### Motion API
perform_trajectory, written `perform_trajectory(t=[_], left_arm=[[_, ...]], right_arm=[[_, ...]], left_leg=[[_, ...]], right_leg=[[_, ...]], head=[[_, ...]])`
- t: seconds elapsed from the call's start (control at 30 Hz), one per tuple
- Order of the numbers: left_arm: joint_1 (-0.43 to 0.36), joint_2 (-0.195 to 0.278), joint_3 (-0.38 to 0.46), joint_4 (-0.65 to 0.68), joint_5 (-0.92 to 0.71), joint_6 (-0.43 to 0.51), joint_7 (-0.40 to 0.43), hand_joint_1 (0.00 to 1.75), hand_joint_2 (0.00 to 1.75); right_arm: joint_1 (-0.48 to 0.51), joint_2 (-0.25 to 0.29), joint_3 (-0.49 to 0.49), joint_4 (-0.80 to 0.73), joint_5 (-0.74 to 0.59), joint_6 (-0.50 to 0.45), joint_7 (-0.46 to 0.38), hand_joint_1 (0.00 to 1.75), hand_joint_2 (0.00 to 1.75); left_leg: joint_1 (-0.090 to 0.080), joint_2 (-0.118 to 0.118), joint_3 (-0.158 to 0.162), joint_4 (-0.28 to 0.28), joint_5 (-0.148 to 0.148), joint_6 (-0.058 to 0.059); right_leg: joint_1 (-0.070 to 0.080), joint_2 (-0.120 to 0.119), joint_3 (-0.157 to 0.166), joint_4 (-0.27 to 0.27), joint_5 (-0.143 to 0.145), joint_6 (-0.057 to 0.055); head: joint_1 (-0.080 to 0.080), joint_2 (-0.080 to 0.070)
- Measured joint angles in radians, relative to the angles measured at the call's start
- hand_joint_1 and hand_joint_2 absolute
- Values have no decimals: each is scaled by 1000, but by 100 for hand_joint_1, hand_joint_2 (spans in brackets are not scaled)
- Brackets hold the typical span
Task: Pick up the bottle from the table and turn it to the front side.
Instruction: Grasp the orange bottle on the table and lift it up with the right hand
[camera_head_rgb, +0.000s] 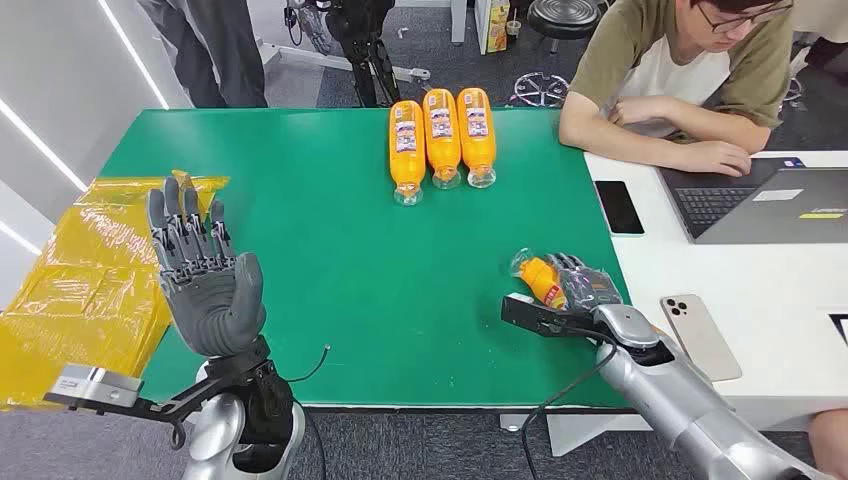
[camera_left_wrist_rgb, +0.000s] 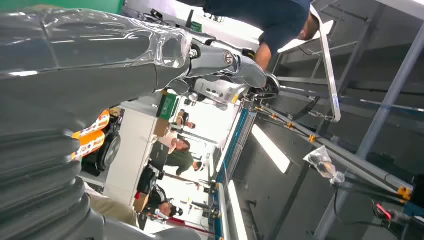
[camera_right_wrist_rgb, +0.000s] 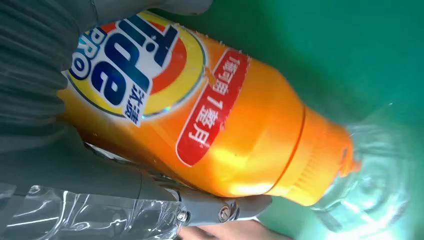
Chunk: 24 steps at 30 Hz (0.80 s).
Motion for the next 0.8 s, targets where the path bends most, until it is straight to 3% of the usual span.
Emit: perform_trajectory(t=[0.23, 0.8], left_arm=[[0, 0, 0, 0, 16, -3, 0, 0, 175], [0, 0, 0, 2, 21, -3, 0, 0, 175]], right_arm=[[17, 21, -23, 15, 24, -31, 42, 0, 175], [18, 43, -48, 47, 27, -37, 43, 0, 175]], left_leg=[[0, 1, 1, 0, -1, -1], [0, 1, 6, 0, -1, -1]], right_leg=[[0, 1, 0, 0, 0, 0], [0, 1, 5, -1, 0, 1]], head=[[0, 0], [0, 0]])
